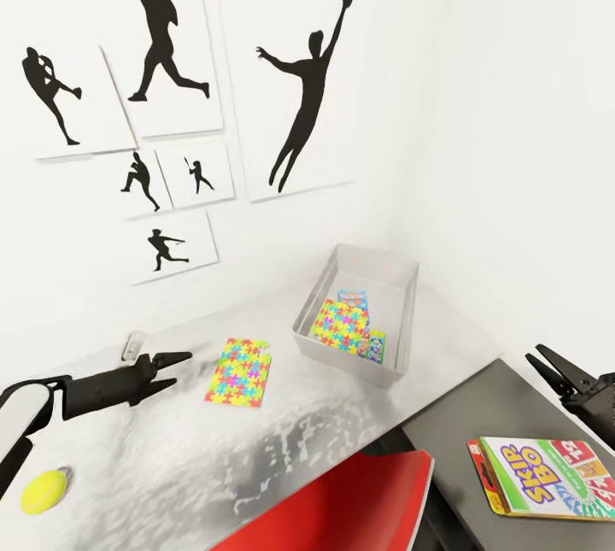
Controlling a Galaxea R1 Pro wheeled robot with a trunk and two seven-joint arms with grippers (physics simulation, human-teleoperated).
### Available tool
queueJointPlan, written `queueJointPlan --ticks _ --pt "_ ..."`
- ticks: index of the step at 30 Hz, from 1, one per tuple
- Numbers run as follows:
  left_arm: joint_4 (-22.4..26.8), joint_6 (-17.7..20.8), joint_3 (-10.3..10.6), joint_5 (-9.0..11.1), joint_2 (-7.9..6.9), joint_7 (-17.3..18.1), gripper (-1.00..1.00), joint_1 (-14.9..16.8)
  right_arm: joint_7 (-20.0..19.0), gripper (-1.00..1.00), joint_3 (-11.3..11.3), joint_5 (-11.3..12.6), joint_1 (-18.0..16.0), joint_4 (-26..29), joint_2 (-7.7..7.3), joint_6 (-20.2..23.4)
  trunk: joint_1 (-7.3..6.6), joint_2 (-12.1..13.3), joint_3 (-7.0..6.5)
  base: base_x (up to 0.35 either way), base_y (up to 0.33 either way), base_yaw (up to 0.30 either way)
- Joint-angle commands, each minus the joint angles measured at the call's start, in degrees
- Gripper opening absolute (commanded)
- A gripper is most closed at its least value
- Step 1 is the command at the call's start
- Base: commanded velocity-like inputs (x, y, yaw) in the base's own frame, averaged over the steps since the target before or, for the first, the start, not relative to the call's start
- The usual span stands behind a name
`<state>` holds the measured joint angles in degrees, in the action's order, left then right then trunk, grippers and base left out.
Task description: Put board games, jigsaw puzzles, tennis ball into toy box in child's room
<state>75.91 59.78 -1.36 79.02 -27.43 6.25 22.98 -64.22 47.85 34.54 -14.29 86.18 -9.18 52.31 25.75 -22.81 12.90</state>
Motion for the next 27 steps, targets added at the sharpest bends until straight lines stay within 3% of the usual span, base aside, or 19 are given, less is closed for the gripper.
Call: queueJointPlan --ticks 1,9,27 --pt "0.03 0.22 -0.07 -0.65 -0.04 0.87 1.00 0.03 -0.11 1.00 0.03 0.04 -0.05 -0.01 0.01 0.27 0.04 -0.10 0.01 0.000 0.000 0.064" --pt "1.03 0.22 -0.05 -0.54 -0.14 1.96 1.00 -0.04 -0.15 1.00 0.00 0.00 -0.04 -0.13 0.04 0.24 0.04 -0.10 -0.74 -0.049 0.000 0.110" --pt "1.43 0.22 0.05 -0.53 -0.16 2.18 1.00 -0.06 -0.15 1.00 0.05 0.05 -0.04 -0.17 -0.01 -1.40 0.04 -0.10 -2.36 -0.291 -0.016 0.129"
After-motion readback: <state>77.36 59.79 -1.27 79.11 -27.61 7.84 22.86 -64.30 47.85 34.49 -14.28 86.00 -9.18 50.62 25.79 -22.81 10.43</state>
